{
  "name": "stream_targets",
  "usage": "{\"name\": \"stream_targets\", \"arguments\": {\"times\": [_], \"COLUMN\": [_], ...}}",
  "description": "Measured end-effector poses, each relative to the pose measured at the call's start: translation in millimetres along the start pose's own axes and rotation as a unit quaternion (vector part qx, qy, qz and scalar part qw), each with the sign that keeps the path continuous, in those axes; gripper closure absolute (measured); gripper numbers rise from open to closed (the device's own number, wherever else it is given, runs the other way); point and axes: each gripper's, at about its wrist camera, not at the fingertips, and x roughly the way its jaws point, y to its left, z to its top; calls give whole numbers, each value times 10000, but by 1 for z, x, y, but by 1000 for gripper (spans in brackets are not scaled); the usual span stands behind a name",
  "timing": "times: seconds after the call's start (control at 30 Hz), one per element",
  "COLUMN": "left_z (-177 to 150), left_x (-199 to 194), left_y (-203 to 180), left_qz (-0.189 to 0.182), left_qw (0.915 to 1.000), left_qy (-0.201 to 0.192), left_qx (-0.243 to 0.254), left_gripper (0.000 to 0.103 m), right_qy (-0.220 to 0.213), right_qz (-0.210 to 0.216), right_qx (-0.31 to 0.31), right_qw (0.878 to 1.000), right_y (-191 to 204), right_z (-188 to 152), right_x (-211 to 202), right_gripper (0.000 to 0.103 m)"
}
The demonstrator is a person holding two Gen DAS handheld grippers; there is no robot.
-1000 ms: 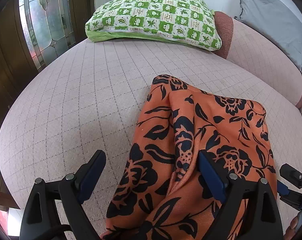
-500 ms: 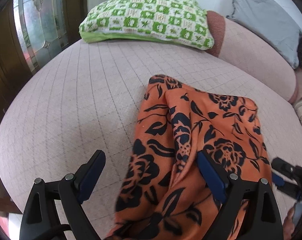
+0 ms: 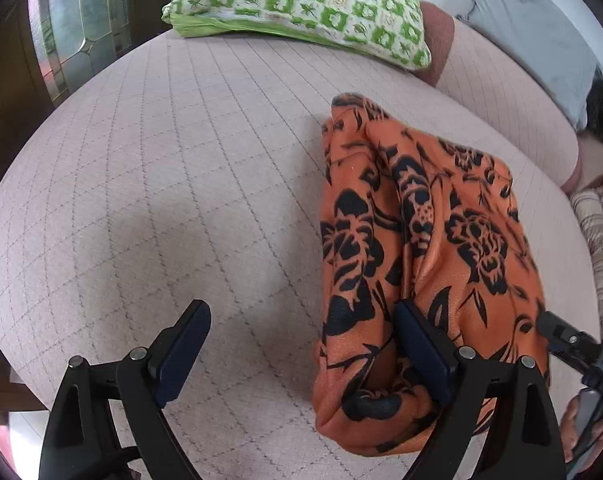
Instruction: Fold small clothes
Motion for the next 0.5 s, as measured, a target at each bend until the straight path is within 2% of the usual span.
{"name": "stream_targets", "arguments": {"times": [0.17, 0.3, 0.4, 0.5], "left_z": [3, 12, 19, 24], "left_x": [-7, -12, -9, 3], "left_y": [1, 2, -3, -16], "left_qz": [-328, -337, -341, -302], "left_qw": [9994, 9987, 9987, 9991], "left_qy": [-102, -355, -362, -282], "left_qx": [-49, -113, -111, 115], "left_gripper": [10, 10, 10, 10], "right_qy": [-70, -150, -181, -119], "right_qz": [120, 191, 383, 480], "right_qx": [97, 270, 520, 743], "right_qw": [9999, 9993, 9977, 9960], "right_y": [-4, -13, -16, -19], "right_z": [-3, 1, 9, 15], "right_x": [-5, -8, -4, 6], "right_gripper": [30, 30, 30, 30]}}
